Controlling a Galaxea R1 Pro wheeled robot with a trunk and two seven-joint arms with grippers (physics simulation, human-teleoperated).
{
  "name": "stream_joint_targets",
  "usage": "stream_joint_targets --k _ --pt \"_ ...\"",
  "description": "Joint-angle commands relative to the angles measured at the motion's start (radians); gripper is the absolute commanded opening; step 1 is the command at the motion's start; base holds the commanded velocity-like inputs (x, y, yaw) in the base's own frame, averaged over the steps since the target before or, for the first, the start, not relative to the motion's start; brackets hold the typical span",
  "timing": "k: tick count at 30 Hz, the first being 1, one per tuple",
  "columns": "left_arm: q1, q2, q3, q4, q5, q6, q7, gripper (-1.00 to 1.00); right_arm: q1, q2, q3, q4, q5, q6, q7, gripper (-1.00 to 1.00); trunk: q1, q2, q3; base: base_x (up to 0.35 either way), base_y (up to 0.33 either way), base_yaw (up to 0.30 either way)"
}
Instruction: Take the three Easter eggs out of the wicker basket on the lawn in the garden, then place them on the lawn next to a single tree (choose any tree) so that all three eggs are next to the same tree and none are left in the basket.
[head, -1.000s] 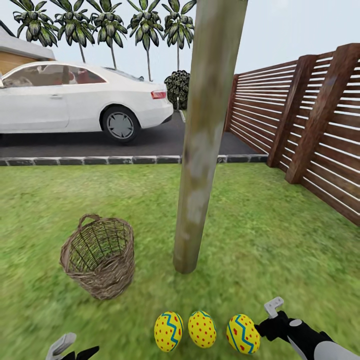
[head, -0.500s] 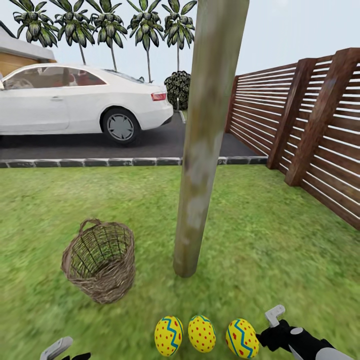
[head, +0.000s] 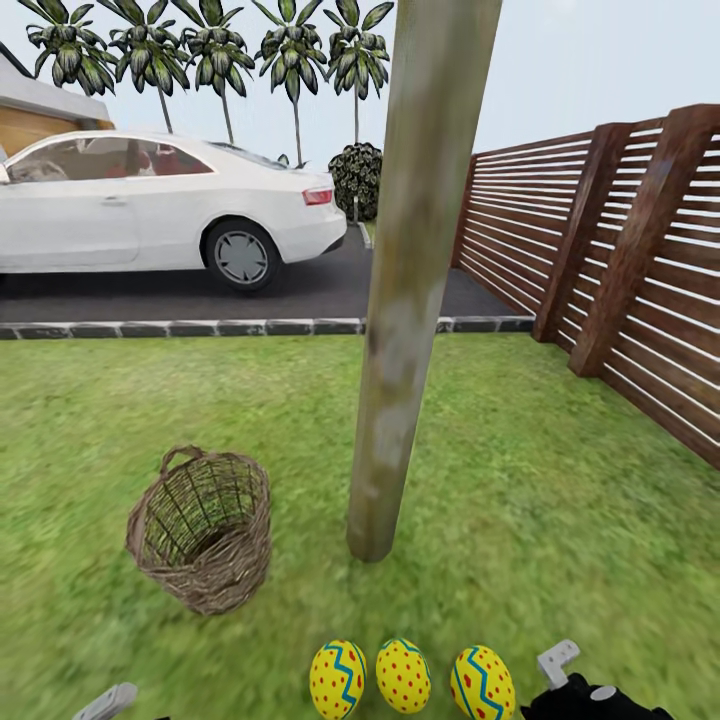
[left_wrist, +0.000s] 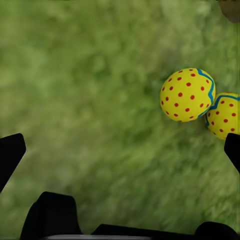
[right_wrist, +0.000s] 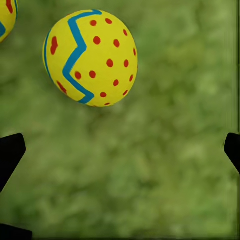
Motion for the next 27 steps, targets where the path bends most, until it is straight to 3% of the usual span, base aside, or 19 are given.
stream_joint_targets --k 1,11,14,20,23,25,27 --pt "0.000 0.000 -0.001 0.000 0.006 0.003 0.000 1.00 0.001 -0.001 -0.009 0.001 0.009 -0.003 0.003 1.00 -0.004 0.007 0.003 0.000 0.000 0.000" --pt "0.000 0.000 0.000 0.038 0.005 0.003 0.001 1.00 0.041 -0.003 -0.009 0.017 0.000 -0.005 0.002 1.00 -0.042 0.077 0.034 0.000 0.000 0.000" --pt "-0.003 -0.011 -0.001 0.089 0.005 0.003 0.001 1.00 0.052 -0.003 -0.009 0.027 0.001 -0.006 0.002 1.00 -0.054 0.098 0.043 0.000 0.000 0.000" --pt "-0.004 -0.019 -0.001 0.103 0.003 0.003 0.004 1.00 0.076 -0.004 -0.009 0.029 0.000 -0.006 0.002 1.00 -0.077 0.140 0.062 0.000 0.000 0.000" --pt "-0.004 -0.025 -0.001 0.104 0.003 0.003 0.064 1.00 0.092 -0.004 -0.009 0.029 0.000 -0.006 0.002 1.00 -0.088 0.161 0.071 0.000 0.000 0.000" --pt "-0.004 -0.049 -0.001 0.104 0.002 0.003 0.137 1.00 0.096 -0.003 -0.009 0.029 0.000 -0.006 0.002 1.00 -0.096 0.175 0.078 0.000 0.000 0.000" --pt "-0.005 -0.075 -0.001 0.103 -0.028 0.003 0.223 1.00 0.099 -0.004 -0.009 0.029 0.000 -0.006 0.002 1.00 -0.104 0.189 0.084 0.000 0.000 0.000"
